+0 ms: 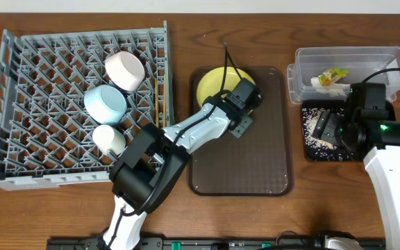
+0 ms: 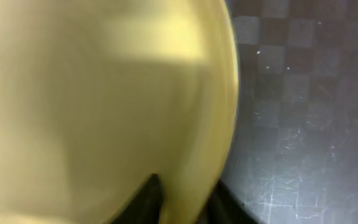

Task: Sort waste into correct bins and load items into the dishwasher rack
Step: 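Grasp the edge of the yellow plate with the left gripper, then carry the yellow plate to the rack and stand it upright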

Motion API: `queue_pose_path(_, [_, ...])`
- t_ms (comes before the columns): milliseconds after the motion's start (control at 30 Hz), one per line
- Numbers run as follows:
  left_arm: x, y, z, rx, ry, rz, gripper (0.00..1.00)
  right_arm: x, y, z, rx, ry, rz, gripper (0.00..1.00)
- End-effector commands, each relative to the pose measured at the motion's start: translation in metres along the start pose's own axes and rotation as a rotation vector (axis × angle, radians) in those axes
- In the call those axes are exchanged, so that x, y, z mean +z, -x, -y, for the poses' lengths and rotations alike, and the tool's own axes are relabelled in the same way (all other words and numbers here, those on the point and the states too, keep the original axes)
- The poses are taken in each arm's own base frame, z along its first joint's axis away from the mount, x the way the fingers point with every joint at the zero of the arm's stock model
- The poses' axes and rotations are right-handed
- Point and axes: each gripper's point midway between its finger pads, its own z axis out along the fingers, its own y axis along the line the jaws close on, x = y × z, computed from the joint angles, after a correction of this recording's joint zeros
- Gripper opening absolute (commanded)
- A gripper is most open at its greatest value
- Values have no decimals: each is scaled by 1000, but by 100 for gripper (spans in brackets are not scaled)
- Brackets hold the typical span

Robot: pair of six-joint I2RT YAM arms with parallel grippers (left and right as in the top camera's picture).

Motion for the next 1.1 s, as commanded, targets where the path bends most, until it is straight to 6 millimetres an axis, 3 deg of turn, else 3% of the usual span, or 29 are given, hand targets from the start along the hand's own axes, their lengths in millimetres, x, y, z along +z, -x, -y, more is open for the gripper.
queue_pose_path(0, [-2,-9,-1,-1,3,-39,11,-5,3,0,-6,9,17,84])
queue_pose_path(200, [-47,4,6,7,-6,11,6,-5,3,0,-6,8,17,84])
queue_pose_path(433, [-159,45,-2,-95,-11,258,6,-5,3,0,-6,8,16,84])
queue_pose_path(533, [-202,52,-17,-172,-8,351,6,-5,3,0,-6,8,17,84])
queue_pose_path(667, [-245,45,-59,-438,2,421,6,-5,3,0,-6,8,17,84])
queue_pose_path(767, [-257,34,-81,-598,-69,419,6,-5,3,0,-6,8,17,84])
queue_pose_path(1067, [-269,29,-101,-742,-595,379,6,-5,3,0,-6,9,17,84])
